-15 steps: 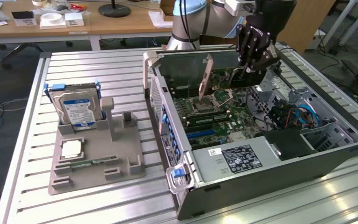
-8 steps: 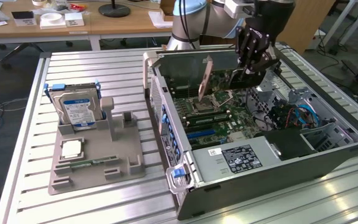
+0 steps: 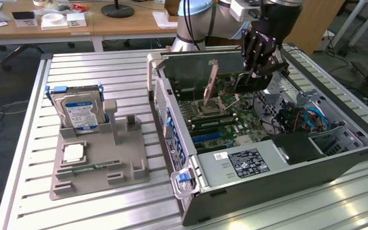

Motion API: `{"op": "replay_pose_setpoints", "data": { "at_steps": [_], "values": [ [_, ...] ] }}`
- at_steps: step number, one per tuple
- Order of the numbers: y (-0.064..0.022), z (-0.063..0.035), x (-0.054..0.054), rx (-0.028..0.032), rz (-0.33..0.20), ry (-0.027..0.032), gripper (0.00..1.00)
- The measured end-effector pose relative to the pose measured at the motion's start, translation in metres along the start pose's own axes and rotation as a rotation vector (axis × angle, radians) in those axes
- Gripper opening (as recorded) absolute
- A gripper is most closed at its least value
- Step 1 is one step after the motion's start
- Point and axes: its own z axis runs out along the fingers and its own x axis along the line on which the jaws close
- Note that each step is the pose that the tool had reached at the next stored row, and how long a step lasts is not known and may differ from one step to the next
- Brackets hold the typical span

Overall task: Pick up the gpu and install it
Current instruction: 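Insert the gpu into the slot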

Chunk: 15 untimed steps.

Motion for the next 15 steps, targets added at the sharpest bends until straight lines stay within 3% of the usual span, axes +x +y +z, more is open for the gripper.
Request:
{"op": "replay_pose_setpoints", "data": {
  "at_steps": [15],
  "values": [
    [0.0,0.0062,0.0001,0.0,0.0,-0.0007,0.27]
  ]
}}
